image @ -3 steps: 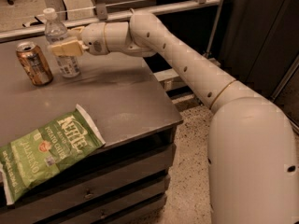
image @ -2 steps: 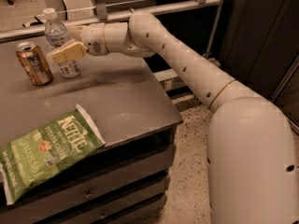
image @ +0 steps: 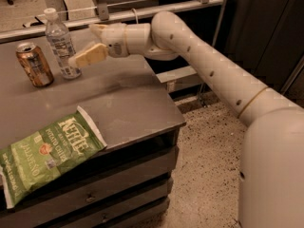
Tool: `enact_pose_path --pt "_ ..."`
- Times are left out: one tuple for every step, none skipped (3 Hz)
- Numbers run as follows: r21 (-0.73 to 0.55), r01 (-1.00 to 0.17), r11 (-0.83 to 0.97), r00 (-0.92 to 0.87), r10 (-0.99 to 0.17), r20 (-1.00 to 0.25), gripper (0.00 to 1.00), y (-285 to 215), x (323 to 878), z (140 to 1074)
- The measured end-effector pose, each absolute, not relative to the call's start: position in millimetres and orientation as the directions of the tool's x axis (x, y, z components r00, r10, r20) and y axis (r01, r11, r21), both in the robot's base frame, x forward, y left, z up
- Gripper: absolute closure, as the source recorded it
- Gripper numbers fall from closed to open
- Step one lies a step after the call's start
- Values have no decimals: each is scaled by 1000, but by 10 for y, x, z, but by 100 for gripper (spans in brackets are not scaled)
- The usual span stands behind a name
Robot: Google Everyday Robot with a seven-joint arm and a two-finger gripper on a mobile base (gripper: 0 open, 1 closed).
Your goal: Move blue plastic bottle near orange can
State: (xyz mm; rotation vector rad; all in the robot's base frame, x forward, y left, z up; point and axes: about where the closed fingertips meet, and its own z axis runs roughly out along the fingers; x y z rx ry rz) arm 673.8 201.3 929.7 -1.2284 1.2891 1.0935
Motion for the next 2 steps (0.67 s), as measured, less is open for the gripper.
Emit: enact_pose_path --pt "-55 -987 148 39 -114 -993 0 1349 6699 9414" --pt "-57 -984 170 37 -115 -993 0 1198 6720 9424"
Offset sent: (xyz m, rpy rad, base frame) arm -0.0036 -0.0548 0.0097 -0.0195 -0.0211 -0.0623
